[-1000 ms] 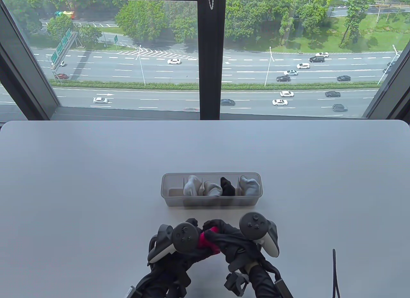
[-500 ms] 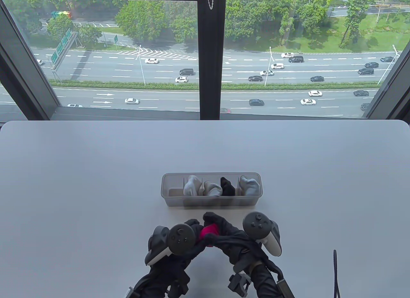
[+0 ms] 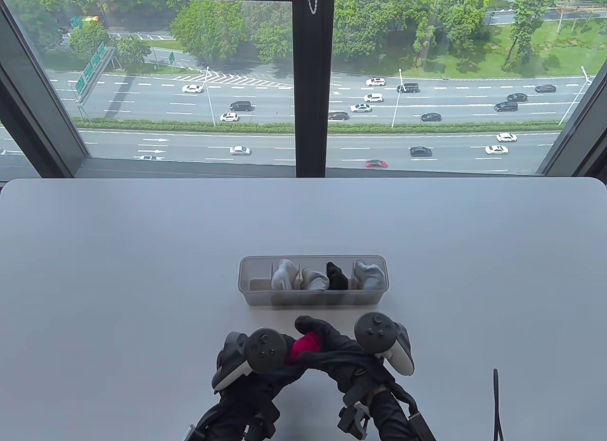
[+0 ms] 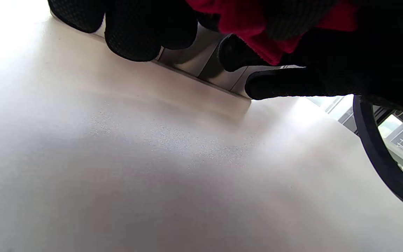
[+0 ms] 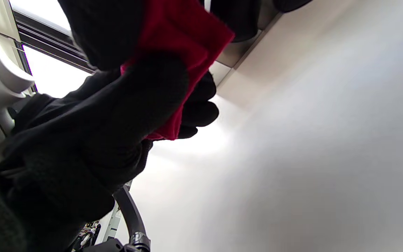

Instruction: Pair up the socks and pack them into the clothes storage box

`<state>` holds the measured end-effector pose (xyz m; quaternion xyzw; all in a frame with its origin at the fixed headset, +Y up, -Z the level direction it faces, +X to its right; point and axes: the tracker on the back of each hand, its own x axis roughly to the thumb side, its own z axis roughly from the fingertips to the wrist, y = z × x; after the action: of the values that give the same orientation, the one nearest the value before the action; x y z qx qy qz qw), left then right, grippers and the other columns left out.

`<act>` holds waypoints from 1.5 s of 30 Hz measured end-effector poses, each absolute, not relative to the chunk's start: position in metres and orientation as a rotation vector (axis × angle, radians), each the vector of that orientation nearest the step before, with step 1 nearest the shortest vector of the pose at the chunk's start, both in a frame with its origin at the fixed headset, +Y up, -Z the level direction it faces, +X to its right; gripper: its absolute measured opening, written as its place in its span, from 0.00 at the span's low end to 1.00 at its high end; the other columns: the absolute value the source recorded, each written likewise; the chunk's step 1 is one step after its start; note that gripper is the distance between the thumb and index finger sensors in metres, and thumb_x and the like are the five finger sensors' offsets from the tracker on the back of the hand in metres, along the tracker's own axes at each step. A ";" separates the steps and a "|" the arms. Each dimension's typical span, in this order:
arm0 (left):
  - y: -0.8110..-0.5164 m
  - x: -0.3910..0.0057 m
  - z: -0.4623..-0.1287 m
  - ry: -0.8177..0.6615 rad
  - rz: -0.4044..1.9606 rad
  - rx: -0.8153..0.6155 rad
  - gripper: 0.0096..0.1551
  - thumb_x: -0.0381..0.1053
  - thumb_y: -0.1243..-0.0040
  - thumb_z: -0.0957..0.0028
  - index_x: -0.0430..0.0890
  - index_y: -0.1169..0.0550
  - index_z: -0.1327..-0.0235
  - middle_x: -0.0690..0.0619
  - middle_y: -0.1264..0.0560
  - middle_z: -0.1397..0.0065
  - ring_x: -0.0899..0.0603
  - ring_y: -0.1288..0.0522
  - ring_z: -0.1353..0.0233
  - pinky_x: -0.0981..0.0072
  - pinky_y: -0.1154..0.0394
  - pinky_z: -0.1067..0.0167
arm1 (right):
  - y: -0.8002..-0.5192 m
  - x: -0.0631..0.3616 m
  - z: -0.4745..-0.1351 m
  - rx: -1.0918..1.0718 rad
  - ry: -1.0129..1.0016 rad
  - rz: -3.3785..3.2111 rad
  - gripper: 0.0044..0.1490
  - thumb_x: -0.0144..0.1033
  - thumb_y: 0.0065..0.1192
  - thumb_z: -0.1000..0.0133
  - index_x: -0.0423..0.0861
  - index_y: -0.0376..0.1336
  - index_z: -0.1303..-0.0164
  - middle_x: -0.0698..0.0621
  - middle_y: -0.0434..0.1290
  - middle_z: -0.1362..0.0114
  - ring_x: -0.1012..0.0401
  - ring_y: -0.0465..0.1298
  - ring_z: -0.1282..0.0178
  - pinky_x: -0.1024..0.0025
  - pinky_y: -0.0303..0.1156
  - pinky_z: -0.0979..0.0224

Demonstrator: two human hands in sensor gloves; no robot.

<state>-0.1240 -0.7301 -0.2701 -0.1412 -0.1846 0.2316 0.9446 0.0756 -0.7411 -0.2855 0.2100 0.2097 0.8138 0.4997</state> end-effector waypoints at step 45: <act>-0.711 -0.138 -0.269 -0.295 1.040 -0.070 0.25 0.41 0.51 0.42 0.31 0.26 0.35 0.31 0.20 0.39 0.33 0.15 0.43 0.39 0.18 0.43 | -0.729 0.077 -0.282 0.359 0.307 1.977 0.41 0.42 0.54 0.35 0.45 0.42 0.16 0.41 0.65 0.19 0.50 0.75 0.29 0.60 0.76 0.28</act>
<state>-0.1378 -0.7111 -0.2690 -0.0333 -0.1402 0.4950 0.8569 0.0772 -0.7292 -0.2821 0.1503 0.1286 0.8269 0.5265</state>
